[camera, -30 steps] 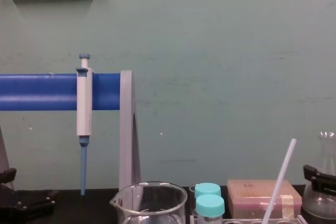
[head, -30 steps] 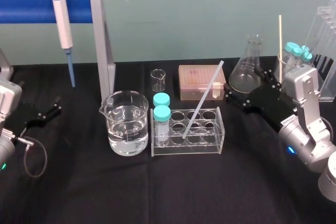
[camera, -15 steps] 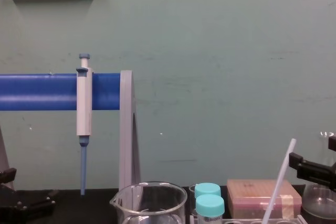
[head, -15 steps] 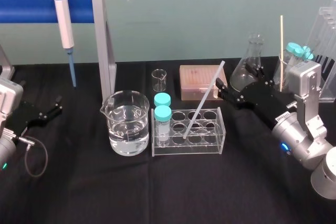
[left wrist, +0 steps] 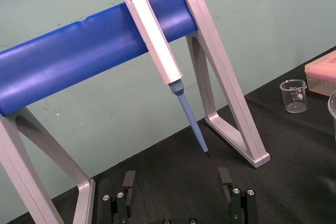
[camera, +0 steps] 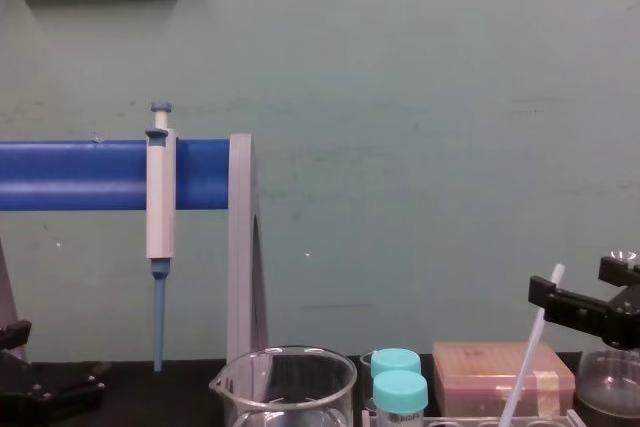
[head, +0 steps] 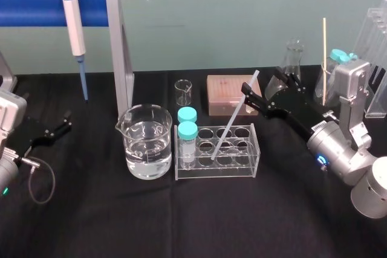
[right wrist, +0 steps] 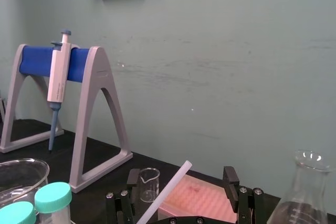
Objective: Pick up the stirring rod with one hand, then place it down.
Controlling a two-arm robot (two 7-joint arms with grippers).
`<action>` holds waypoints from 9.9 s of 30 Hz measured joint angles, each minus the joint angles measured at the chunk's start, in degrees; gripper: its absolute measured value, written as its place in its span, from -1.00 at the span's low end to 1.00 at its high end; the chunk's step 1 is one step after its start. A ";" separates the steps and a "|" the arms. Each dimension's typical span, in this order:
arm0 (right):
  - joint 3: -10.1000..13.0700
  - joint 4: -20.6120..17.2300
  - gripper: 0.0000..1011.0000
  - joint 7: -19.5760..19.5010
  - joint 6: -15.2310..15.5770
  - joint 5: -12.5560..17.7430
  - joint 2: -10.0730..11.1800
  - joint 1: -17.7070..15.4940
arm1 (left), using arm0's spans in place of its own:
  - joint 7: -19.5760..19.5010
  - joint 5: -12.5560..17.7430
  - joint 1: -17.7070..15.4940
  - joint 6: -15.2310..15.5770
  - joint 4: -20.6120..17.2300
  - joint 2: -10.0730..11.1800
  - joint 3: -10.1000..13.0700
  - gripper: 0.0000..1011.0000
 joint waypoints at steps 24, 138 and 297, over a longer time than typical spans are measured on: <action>0.96 7.70 0.99 9.22 4.00 2.65 -3.97 5.10 | 0.00 0.00 0.00 0.00 0.00 0.00 0.00 0.98; 4.79 4.09 -0.84 13.85 1.56 4.11 -6.50 5.60 | 0.00 0.00 0.00 0.00 0.00 0.00 0.00 0.98; 7.47 -11.82 -0.84 -1.19 19.83 -5.62 -5.07 1.77 | 0.00 0.00 0.00 0.00 0.00 0.00 0.00 0.98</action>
